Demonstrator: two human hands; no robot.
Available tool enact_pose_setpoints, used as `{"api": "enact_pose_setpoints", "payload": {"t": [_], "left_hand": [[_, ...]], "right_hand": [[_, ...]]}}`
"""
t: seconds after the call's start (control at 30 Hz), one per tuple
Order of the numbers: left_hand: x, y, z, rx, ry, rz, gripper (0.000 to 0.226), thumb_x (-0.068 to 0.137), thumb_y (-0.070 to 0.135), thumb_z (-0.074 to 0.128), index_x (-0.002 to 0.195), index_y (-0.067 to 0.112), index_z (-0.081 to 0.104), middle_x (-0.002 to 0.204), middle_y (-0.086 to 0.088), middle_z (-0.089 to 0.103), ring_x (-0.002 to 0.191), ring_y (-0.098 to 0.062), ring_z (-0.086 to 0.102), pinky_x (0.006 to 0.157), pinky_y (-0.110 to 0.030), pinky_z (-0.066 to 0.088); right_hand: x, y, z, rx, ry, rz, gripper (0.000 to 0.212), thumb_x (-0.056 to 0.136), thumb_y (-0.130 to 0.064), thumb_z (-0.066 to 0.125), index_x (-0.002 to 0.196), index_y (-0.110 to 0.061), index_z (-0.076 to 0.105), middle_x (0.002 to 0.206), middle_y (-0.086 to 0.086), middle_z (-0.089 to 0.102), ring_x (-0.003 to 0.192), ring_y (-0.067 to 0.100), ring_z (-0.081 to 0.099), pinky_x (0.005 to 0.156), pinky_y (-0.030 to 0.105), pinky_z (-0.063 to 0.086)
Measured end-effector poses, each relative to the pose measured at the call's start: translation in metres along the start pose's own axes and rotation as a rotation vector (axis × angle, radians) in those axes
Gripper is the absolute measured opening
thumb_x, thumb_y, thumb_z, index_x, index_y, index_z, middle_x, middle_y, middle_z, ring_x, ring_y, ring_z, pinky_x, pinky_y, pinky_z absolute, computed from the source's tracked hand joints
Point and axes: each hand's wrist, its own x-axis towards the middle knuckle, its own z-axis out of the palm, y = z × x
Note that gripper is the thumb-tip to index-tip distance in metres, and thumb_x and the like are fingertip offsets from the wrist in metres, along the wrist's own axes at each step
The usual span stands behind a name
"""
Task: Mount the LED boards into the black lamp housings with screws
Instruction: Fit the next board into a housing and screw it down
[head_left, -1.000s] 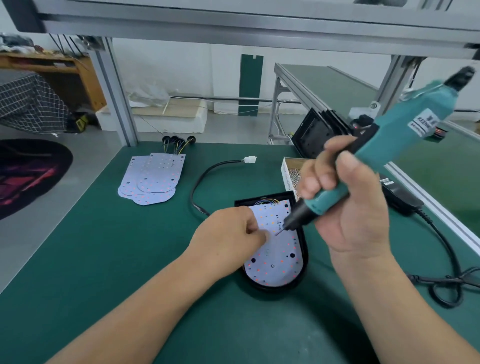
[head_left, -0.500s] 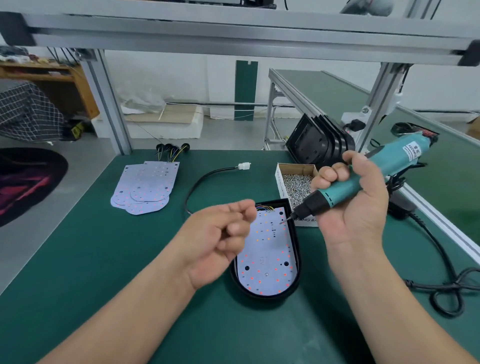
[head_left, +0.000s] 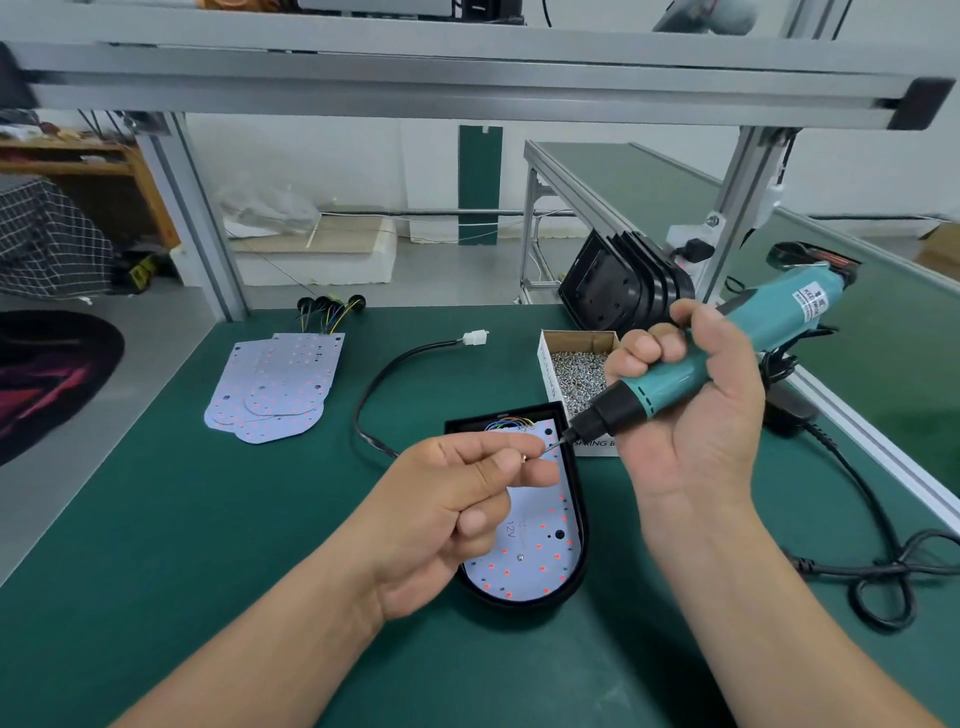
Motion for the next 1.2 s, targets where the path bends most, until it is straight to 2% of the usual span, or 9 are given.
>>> {"api": "enact_pose_setpoints", "payload": {"t": [0.17, 0.27, 0.37, 0.47, 0.77, 1.2], "left_hand": [[-0.0003, -0.001, 0.0005, 0.058, 0.017, -0.008, 0.018, 0.099, 0.011, 0.064, 0.116, 0.003, 0.064, 0.109, -0.021, 0.077, 0.04, -0.004, 0.032, 0.038, -0.015, 0.026], [-0.0006, -0.0022, -0.0001, 0.091, 0.024, -0.013, 0.013, 0.105, 0.01, 0.058, 0.116, 0.003, 0.059, 0.113, -0.02, 0.077, 0.04, -0.005, 0.03, 0.039, -0.016, 0.026], [-0.0008, -0.0024, 0.0012, 0.053, 0.019, -0.004, 0.015, 0.095, 0.016, 0.07, 0.107, 0.008, 0.069, 0.103, -0.011, 0.077, 0.04, -0.005, 0.031, 0.038, -0.016, 0.025], [-0.0007, -0.0014, 0.0027, 0.018, 0.045, 0.004, 0.015, 0.081, 0.018, 0.079, 0.096, 0.015, 0.081, 0.087, -0.006, 0.068, 0.041, -0.005, 0.031, 0.037, -0.016, 0.024], [-0.0014, -0.0002, 0.0021, -0.044, 0.049, -0.031, 0.016, 0.081, 0.004, 0.082, 0.094, 0.013, 0.084, 0.1, -0.015, 0.076, 0.041, -0.004, 0.032, 0.035, -0.016, 0.026], [-0.0018, -0.0005, 0.0032, -0.042, 0.073, -0.041, 0.015, 0.075, 0.008, 0.081, 0.089, 0.013, 0.083, 0.099, -0.016, 0.077, 0.04, -0.004, 0.032, 0.035, -0.016, 0.026]], "right_hand": [[-0.0015, 0.0006, -0.0003, -0.009, -0.019, 0.002, 0.01, 0.1, -0.014, 0.057, 0.091, -0.012, 0.062, 0.07, -0.001, 0.045, 0.065, 0.016, 0.05, 0.061, 0.026, 0.045], [-0.0026, 0.0018, -0.0002, -0.011, -0.032, 0.008, 0.01, 0.1, -0.014, 0.057, 0.092, -0.012, 0.062, 0.07, -0.001, 0.045, 0.065, 0.016, 0.05, 0.061, 0.026, 0.045], [-0.0032, 0.0021, -0.0001, -0.02, -0.047, 0.008, 0.009, 0.1, -0.014, 0.058, 0.092, -0.013, 0.063, 0.07, -0.001, 0.045, 0.066, 0.016, 0.05, 0.061, 0.026, 0.045], [-0.0037, 0.0024, 0.0001, -0.021, -0.053, 0.009, 0.008, 0.099, -0.014, 0.058, 0.092, -0.013, 0.063, 0.07, -0.001, 0.045, 0.066, 0.016, 0.05, 0.061, 0.026, 0.045], [-0.006, 0.0029, 0.0007, -0.025, -0.066, 0.012, 0.007, 0.1, -0.015, 0.059, 0.095, -0.013, 0.063, 0.071, -0.001, 0.045, 0.067, 0.015, 0.05, 0.063, 0.026, 0.045], [-0.0069, 0.005, 0.0013, -0.043, -0.074, 0.018, 0.007, 0.1, -0.015, 0.058, 0.095, -0.013, 0.063, 0.069, -0.001, 0.046, 0.065, 0.016, 0.051, 0.061, 0.026, 0.046]]}}
